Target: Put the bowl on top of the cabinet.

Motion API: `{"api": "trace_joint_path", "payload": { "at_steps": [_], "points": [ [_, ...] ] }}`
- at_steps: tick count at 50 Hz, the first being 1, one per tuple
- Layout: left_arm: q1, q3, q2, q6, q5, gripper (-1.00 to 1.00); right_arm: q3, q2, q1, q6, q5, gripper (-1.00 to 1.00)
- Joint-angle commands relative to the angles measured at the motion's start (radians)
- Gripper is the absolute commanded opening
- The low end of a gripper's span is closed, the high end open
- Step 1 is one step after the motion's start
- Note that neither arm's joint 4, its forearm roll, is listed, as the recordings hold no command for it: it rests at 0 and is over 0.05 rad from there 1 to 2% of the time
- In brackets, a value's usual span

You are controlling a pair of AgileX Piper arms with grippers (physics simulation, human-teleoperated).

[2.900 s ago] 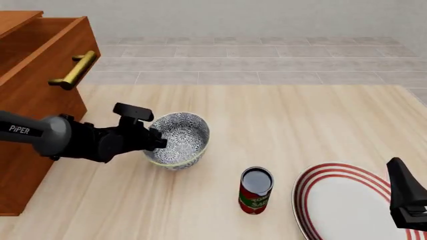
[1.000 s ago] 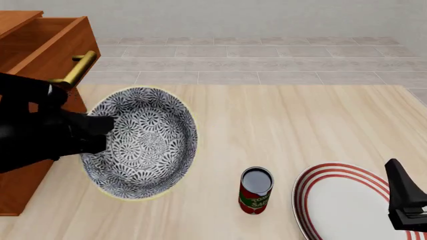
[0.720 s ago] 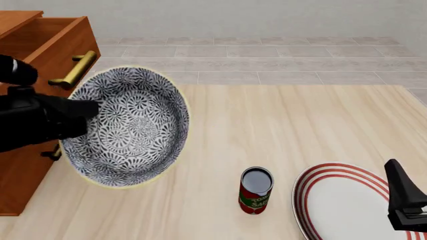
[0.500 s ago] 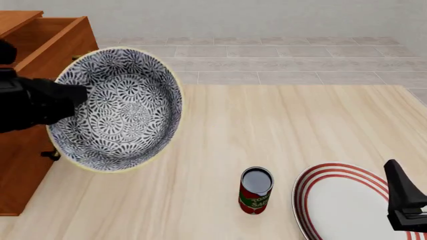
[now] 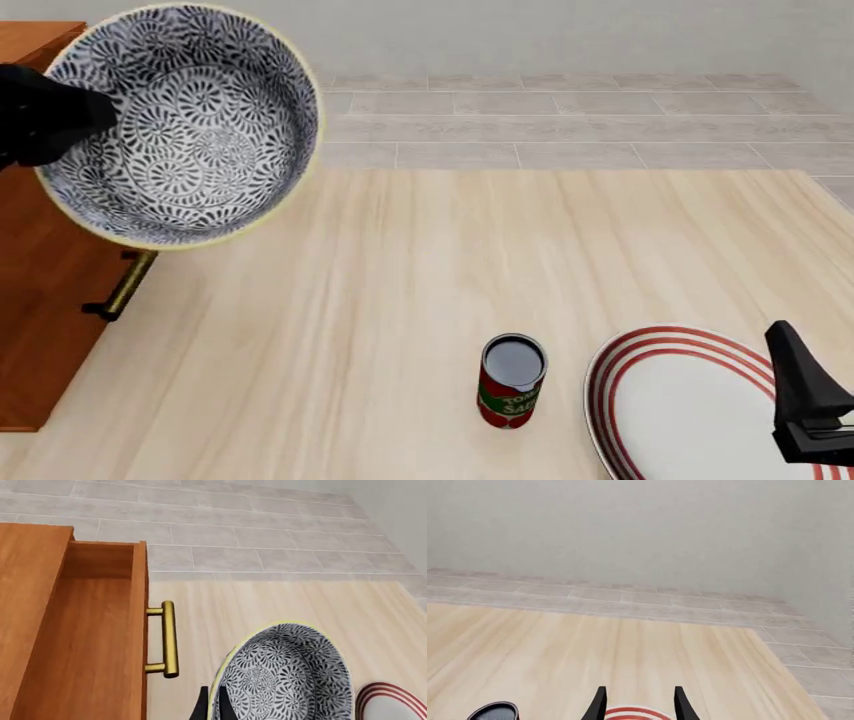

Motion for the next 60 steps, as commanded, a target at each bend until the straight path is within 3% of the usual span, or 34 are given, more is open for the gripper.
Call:
{"api": "trace_joint_path", "payload": {
  "at_steps": [1,25,34,52,60],
  "points": [
    [0.065,-0.111,0.036,-0.013,0.027,-1.00,0.000,0.000,-0.001,-0.002,0.002,1.00],
    [0.205,-0.278,0.129,-0.038,0.078,-1.00,0.000,0.000,-0.001,-0.004,0.001,1.00],
    [0.251,-0.320,0.178,-0.095,0.108,-1.00,0.000,0.000,-0.001,-0.005,-0.001,1.00],
    [0.333,-0.400,0.227,-0.140,0.158,-1.00,-0.001,0.000,-0.003,-0.008,-0.004,1.00],
    [0.424,-0.436,0.265,-0.176,0.167,-1.00,-0.001,-0.001,-0.003,-0.007,-0.006,1.00]
  ]
}}
